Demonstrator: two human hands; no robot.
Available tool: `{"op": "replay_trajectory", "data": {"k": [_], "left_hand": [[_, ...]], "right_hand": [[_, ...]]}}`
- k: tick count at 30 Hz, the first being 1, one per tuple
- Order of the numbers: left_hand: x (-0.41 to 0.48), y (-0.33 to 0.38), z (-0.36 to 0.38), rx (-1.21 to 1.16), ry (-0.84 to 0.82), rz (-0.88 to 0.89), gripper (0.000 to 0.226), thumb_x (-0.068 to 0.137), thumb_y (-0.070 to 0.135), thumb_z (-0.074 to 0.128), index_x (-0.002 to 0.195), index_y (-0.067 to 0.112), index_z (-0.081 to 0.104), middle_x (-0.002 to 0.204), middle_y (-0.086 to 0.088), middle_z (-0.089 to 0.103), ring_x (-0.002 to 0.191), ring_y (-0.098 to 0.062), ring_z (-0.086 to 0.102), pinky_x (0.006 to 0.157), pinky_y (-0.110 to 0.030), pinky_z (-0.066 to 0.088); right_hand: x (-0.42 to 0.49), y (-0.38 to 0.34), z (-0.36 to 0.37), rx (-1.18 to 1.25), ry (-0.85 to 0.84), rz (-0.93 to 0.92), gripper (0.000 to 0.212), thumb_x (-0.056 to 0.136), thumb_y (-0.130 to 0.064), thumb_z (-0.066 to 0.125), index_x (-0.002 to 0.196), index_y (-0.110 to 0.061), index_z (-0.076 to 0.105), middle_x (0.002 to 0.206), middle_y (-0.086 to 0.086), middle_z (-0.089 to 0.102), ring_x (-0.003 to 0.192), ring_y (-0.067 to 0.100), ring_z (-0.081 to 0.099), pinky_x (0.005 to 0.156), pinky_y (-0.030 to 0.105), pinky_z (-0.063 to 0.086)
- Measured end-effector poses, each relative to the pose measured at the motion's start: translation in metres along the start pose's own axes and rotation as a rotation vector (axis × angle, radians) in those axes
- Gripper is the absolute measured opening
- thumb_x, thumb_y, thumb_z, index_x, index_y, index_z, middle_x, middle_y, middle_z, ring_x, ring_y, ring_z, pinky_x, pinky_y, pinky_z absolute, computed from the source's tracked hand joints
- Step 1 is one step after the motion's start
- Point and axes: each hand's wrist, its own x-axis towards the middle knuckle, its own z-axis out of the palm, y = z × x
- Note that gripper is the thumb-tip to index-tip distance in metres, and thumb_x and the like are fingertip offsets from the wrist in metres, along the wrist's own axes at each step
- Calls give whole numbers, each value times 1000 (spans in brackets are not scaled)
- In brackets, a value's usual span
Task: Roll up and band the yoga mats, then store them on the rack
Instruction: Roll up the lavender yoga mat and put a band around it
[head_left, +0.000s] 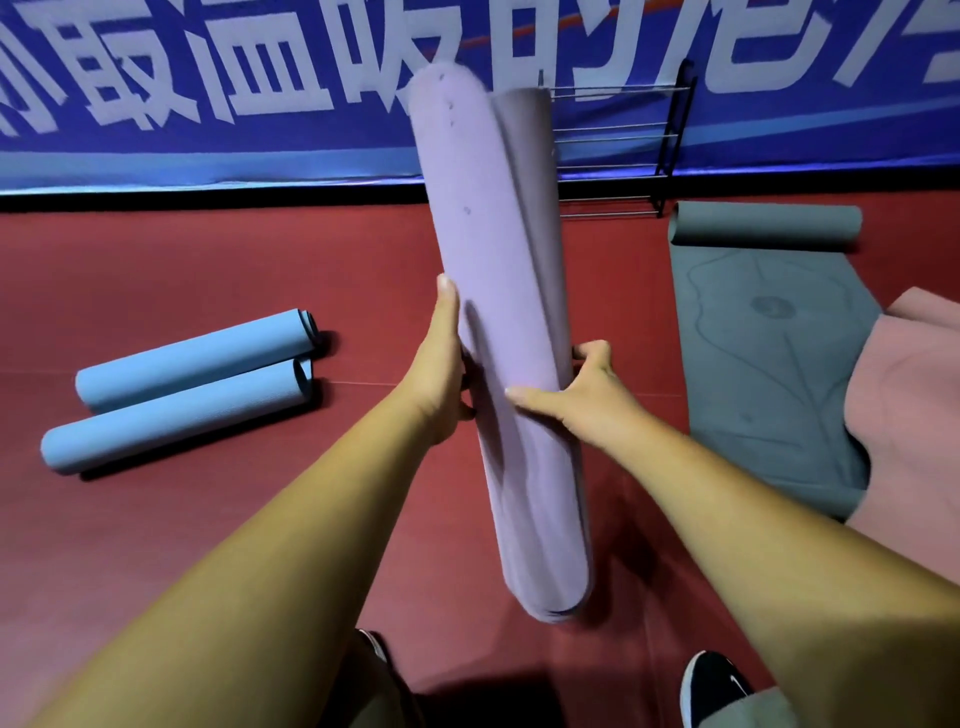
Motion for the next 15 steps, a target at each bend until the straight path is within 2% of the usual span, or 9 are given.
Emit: {"op": "replay_trajectory", "data": {"k": [2, 4, 6, 7, 8, 10, 11, 13, 15], "left_hand": [[4, -9, -3, -62, 38, -59, 105, 76, 106, 23, 136, 34, 70, 129, 2, 75, 123, -25, 65, 112, -62, 43], [8, -16, -4, -93, 46, -78, 99, 83, 101, 22, 126, 31, 76, 123, 2, 77, 117, -22, 67, 107, -54, 46], [7, -21, -4, -100, 20, -100, 83, 89, 88, 33, 104, 21, 79, 102, 1, 79, 96, -20, 68, 93, -43, 48], [6, -22, -3, -104, 32, -113, 63, 90, 71, 41, 84, 18, 72, 82, 1, 72, 79, -20, 60, 80, -39, 44], [4, -25, -3, -110, 39, -111, 41, 89, 53, 43, 67, 20, 56, 66, 2, 56, 67, -20, 45, 70, -36, 36], [0, -25, 1, -126, 71, -93, 21, 84, 29, 38, 65, 26, 30, 62, 4, 32, 65, -21, 27, 63, -36, 24], [-2, -24, 2, -124, 74, -78, 14, 83, 25, 37, 70, 25, 32, 66, 1, 33, 71, -25, 29, 64, -36, 26], [-1, -19, 3, -65, 94, -105, 15, 86, 21, 39, 81, 20, 53, 75, -5, 51, 80, -28, 42, 71, -39, 40], [0, -16, 0, 8, 147, -98, 28, 90, 13, 42, 91, 16, 70, 80, -5, 68, 84, -28, 57, 78, -42, 52]], "right_hand": [[-5, -8, -3, 35, -21, 41, 92, 72, -85, 72, 133, -29, 33, 135, 1, 56, 110, 22, 63, 89, 36, 52], [-7, -13, -7, 114, -49, 91, 100, 68, -101, 47, 148, -45, 26, 140, -6, 55, 110, 24, 65, 88, 47, 63], [-11, -18, -12, 189, -98, 117, 93, 72, -105, 32, 154, -61, 23, 146, -18, 46, 121, 23, 59, 87, 54, 64], [-11, -19, -14, 240, -116, 151, 97, 69, -107, 30, 155, -62, 27, 149, -20, 44, 126, 23, 57, 88, 58, 62], [-11, -19, -15, 311, -117, 197, 109, 59, -112, 30, 155, -59, 32, 154, -16, 46, 129, 26, 57, 87, 61, 61], [-6, -13, -15, 421, -109, 267, 133, 40, -117, 36, 154, -50, 41, 156, -2, 51, 133, 37, 57, 78, 64, 61], [-5, -10, -13, 448, -112, 275, 133, 41, -116, 38, 154, -47, 43, 155, 1, 52, 134, 39, 56, 72, 63, 62], [-9, -12, -13, 505, -126, 291, 107, 62, -106, 42, 147, -43, 53, 150, 0, 56, 133, 40, 57, 76, 62, 62], [-12, -14, -15, 568, -111, 275, 60, 90, -79, 44, 123, -34, 66, 127, -1, 66, 118, 39, 61, 93, 62, 55]]}}
